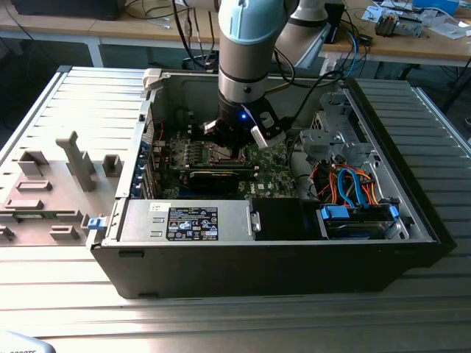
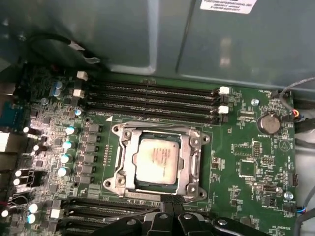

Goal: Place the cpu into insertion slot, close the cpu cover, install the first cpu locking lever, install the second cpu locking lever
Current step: 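Install the second cpu locking lever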

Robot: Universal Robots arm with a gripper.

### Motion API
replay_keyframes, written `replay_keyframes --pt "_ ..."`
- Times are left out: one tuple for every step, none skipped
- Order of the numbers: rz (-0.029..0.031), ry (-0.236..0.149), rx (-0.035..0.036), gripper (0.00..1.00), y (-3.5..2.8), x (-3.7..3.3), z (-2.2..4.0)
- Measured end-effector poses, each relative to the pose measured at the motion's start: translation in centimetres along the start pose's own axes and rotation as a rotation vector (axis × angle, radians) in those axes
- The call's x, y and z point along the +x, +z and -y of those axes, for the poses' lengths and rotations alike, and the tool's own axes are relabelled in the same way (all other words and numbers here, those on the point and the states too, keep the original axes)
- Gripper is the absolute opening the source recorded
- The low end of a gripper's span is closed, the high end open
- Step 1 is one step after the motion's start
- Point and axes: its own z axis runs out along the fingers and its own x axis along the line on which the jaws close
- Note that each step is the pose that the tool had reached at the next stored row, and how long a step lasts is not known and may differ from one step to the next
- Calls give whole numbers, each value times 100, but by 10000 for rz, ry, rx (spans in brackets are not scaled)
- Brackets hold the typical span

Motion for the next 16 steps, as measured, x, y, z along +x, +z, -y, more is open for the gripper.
replay_keyframes --pt "1 0 -1 11 0 16 5" --pt "1 0 0 11 -1 30 9" --pt "1 1 -1 11 -2 59 18" --pt "1 0 -1 11 -1 68 19" --pt "1 1 -1 11 1 81 20" --pt "0 -1 -1 11 4 102 21" --pt "2 -1 -4 11 10 122 20" --pt "1 0 -3 11 12 132 20" --pt "0 0 -2 11 15 139 20" --pt "-1 0 -1 11 19 149 20" --pt "0 0 -3 11 26 157 20" --pt "0 0 -2 11 33 167 20" --pt "0 -2 -2 11 35 168 21" --pt "0 -1 -2 11 36 168 21" --pt "0 0 -4 11 37 169 21" --pt "0 0 -3 11 36 169 21"
